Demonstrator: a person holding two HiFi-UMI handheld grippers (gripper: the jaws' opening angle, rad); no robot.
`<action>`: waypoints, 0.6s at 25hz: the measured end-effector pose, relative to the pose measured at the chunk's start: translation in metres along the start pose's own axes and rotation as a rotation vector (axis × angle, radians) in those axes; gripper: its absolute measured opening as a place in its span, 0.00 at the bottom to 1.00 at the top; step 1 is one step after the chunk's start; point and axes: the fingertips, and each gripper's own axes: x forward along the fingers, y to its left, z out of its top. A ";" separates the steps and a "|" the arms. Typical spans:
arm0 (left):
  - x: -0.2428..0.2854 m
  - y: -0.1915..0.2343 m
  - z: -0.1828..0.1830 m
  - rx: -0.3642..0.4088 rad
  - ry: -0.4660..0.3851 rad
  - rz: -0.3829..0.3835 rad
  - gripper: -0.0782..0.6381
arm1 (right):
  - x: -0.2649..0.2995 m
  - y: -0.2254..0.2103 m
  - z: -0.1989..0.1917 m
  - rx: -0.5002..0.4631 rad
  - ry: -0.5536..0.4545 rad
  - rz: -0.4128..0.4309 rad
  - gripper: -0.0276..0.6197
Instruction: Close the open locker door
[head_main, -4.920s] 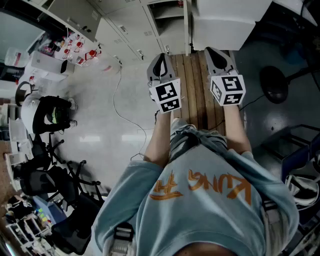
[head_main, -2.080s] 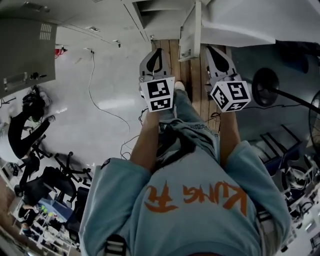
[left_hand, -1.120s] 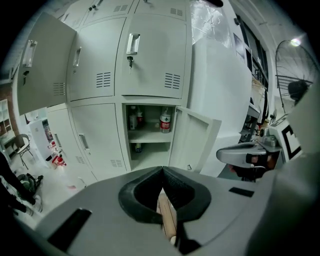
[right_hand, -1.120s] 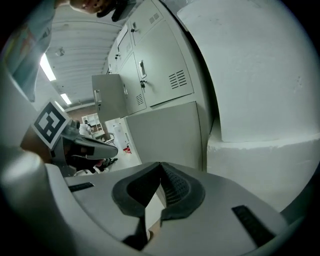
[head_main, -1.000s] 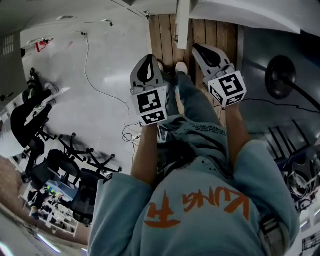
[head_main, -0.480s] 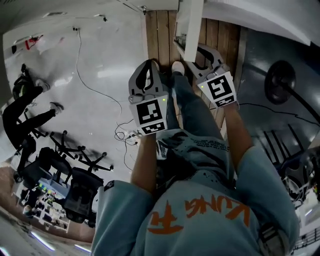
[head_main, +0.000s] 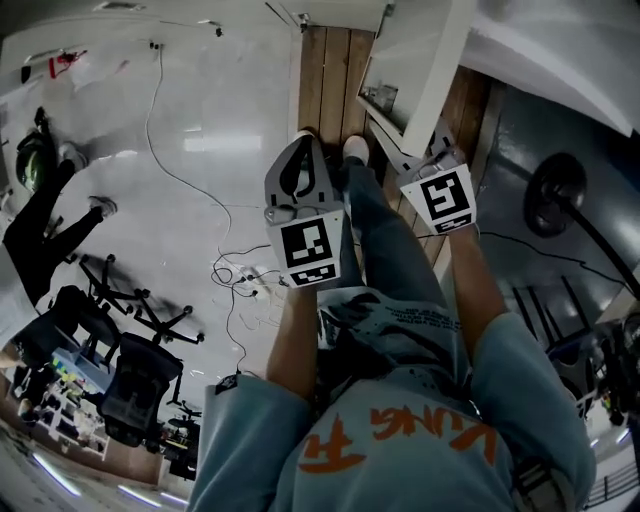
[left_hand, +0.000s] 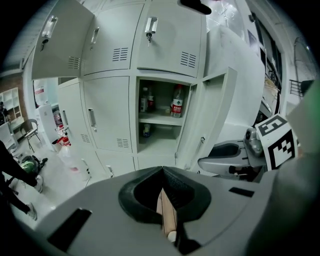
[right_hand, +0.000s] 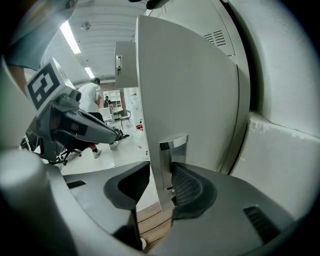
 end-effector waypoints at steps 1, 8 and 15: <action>0.000 0.003 -0.003 -0.005 0.002 0.002 0.13 | 0.003 0.002 0.001 -0.005 0.000 -0.002 0.25; 0.005 0.025 -0.013 -0.048 -0.004 0.035 0.13 | 0.027 0.011 0.017 -0.027 -0.013 -0.008 0.24; 0.000 0.045 -0.018 -0.077 -0.024 0.077 0.13 | 0.052 0.020 0.033 -0.054 -0.081 -0.018 0.23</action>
